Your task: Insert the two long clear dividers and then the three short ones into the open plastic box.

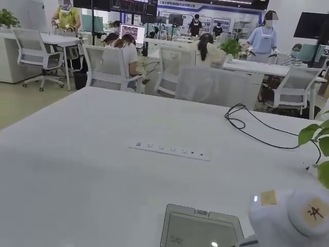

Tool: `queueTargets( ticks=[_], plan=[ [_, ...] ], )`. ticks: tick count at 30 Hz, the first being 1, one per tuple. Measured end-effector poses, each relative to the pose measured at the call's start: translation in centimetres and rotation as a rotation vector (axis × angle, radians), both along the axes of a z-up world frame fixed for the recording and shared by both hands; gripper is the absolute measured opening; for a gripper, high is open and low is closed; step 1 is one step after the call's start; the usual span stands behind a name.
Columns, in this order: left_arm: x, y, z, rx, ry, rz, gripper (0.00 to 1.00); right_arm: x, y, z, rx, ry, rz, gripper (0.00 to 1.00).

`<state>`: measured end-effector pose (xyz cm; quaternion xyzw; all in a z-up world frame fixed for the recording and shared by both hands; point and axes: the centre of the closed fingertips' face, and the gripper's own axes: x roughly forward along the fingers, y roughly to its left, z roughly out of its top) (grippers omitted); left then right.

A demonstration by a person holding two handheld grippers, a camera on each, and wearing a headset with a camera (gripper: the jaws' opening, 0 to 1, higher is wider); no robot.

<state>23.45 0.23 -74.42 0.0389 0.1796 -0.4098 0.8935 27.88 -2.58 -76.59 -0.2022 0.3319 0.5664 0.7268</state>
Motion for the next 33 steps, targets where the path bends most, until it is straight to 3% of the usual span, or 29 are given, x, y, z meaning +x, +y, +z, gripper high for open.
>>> queueTargets(
  ticks=[4, 7, 9, 19, 33],
  plan=[
    [0.1, 0.2, 0.0, -0.004, -0.001, 0.007, 0.86, 0.0, 0.5, -0.1, -0.049, -0.002, 0.039, 0.02],
    [0.1, 0.2, 0.3, -0.018, -0.002, 0.01, 0.84, -0.1, 1.0, -0.3, -0.084, -0.036, 0.097, 0.02],
    [0.2, 0.3, 0.4, -0.014, -0.014, 0.015, 0.85, -0.3, 1.5, -0.3, -0.082, -0.044, 0.108, 0.02],
    [0.2, 0.4, 0.1, -0.002, -0.008, 0.016, 0.85, -0.4, 2.6, -1.3, -0.115, -0.091, 0.184, 0.02],
    [0.4, 0.6, -0.2, 0.012, 0.0, 0.025, 0.84, -0.6, 3.2, -2.8, -0.131, -0.087, 0.261, 0.02]
  ],
)
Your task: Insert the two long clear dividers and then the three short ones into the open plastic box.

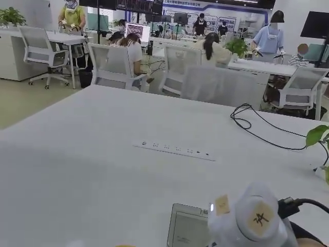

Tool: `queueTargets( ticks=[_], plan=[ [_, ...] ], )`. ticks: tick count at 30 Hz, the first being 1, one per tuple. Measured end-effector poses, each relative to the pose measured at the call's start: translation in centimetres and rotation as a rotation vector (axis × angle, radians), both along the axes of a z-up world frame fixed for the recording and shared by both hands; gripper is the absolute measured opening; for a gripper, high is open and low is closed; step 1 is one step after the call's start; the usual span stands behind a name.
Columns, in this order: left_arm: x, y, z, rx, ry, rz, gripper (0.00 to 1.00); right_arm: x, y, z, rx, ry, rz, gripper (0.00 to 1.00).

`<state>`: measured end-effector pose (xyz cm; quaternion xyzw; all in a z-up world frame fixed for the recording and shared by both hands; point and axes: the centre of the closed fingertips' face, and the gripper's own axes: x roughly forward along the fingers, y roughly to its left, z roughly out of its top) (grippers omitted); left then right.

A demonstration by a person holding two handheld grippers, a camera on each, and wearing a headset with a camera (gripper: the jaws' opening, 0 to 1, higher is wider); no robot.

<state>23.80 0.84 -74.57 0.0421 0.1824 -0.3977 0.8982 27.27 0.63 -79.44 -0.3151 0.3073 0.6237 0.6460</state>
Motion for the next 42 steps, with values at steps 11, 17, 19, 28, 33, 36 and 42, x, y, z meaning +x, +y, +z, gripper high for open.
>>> queueTargets(
  ticks=[11, 17, 19, 28, 33, 36, 42],
  plan=[
    [0.0, 0.1, -0.1, 0.008, 0.003, 0.004, 0.84, 0.0, 0.1, -1.7, -0.044, 0.005, 0.026, 0.02],
    [0.1, 0.1, -0.1, 0.011, 0.002, 0.007, 0.84, 0.0, 0.2, -2.6, -0.096, 0.006, 0.039, 0.02],
    [0.1, 0.1, -0.2, 0.013, 0.006, 0.008, 0.84, 0.0, 0.2, -2.8, -0.11, 0.003, 0.041, 0.02],
    [0.2, 0.0, -0.1, 0.012, -0.003, 0.009, 0.84, -0.1, 0.0, -3.6, -0.217, -0.036, 0.068, 0.02],
    [0.2, 0.1, -0.2, 0.019, -0.007, 0.013, 0.84, 0.0, -0.1, -3.6, -0.208, -0.032, 0.075, 0.02],
    [0.3, 0.1, 0.0, 0.016, -0.011, 0.015, 0.85, 0.0, -0.1, -3.6, -0.201, -0.028, 0.065, 0.03],
    [0.4, 0.1, 0.0, 0.017, -0.014, 0.023, 0.85, -0.2, 0.0, -3.3, -0.168, -0.013, 0.052, 0.1]
  ],
)
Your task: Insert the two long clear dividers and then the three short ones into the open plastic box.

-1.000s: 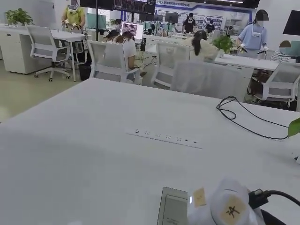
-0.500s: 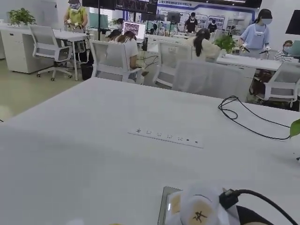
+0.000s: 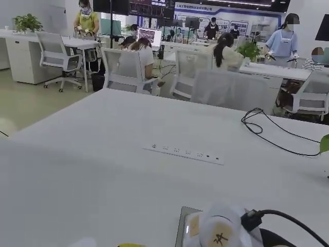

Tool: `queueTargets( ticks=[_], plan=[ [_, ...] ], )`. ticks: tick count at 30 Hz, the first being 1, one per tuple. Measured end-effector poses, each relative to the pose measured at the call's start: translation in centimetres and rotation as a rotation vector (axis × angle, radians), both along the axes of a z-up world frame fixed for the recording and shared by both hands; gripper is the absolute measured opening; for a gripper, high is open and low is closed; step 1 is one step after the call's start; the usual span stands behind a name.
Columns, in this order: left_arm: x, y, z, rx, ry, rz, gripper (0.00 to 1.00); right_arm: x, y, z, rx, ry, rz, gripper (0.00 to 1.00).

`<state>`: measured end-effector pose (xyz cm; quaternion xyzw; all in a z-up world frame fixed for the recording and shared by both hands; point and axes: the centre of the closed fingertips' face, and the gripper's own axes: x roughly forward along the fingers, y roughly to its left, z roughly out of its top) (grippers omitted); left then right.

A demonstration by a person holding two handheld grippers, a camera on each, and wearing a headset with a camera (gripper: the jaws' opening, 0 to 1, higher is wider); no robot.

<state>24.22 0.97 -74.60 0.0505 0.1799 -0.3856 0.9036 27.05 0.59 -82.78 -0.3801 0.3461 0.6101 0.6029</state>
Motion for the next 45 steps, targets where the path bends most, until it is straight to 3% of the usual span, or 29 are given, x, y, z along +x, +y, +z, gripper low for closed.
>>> queueTargets(
  ticks=[8, 13, 20, 27, 45],
  plan=[
    [0.1, 0.0, 0.0, 0.0, -0.001, 0.002, 0.86, 0.2, 0.1, 1.8, 0.067, 0.027, -0.063, 0.22],
    [0.2, 0.0, 0.1, -0.004, -0.004, 0.006, 0.87, -0.2, -0.8, 2.5, 0.082, 0.092, -0.113, 0.32],
    [0.3, 0.0, 0.5, -0.034, -0.009, 0.017, 0.88, -0.5, -2.9, 3.5, 0.099, 0.088, -0.136, 0.36],
    [0.2, 0.1, 0.4, -0.04, 0.006, 0.026, 0.88, -0.9, -5.1, 4.1, 0.104, 0.084, -0.151, 0.41],
    [0.0, 0.0, 0.4, -0.019, 0.007, 0.022, 0.85, -1.5, -10.9, 5.0, 0.153, 0.056, -0.208, 0.45]
  ],
)
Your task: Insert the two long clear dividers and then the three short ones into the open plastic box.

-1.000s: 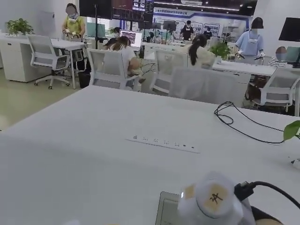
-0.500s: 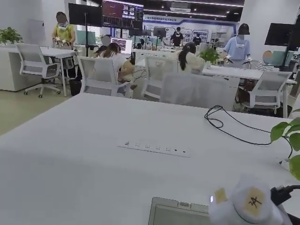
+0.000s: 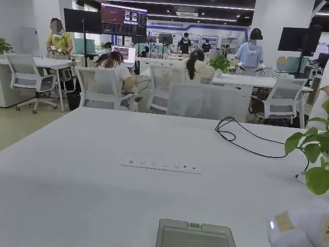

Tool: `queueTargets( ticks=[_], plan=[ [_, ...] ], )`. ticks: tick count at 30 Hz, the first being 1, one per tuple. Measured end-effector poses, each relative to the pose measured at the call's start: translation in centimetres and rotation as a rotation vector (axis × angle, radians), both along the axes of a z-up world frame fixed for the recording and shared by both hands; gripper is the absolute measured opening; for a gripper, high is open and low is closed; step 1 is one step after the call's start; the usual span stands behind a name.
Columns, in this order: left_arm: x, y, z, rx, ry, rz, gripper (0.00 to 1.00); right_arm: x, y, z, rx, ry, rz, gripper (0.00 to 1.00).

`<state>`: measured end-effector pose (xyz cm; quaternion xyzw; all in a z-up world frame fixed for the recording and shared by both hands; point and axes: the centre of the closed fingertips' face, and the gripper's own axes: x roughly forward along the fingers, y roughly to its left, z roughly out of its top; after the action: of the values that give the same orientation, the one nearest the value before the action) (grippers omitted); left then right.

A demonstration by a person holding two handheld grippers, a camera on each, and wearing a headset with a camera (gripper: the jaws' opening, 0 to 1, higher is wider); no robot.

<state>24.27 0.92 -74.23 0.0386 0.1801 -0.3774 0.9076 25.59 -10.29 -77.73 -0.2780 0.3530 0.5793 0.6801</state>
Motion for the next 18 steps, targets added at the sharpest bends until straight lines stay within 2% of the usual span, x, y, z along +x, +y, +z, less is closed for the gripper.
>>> queueTargets(
  ticks=[6, 10, 13, 18],
  plan=[
    [0.0, 0.0, 0.0, -0.001, -0.001, -0.002, 0.85, 0.0, -2.3, -0.2, -0.002, 0.002, -0.042, 0.46],
    [-0.2, -0.3, 0.0, 0.001, -0.003, -0.014, 0.85, -0.1, -3.9, -0.5, -0.024, -0.001, -0.064, 0.47],
    [-0.3, -0.4, 0.1, 0.004, -0.005, -0.021, 0.85, -0.1, -5.2, -0.8, -0.048, -0.021, -0.065, 0.46],
    [-0.4, -0.5, -0.1, 0.008, 0.001, -0.029, 0.85, -0.1, -6.9, -1.4, -0.076, -0.018, -0.087, 0.46]
  ],
)
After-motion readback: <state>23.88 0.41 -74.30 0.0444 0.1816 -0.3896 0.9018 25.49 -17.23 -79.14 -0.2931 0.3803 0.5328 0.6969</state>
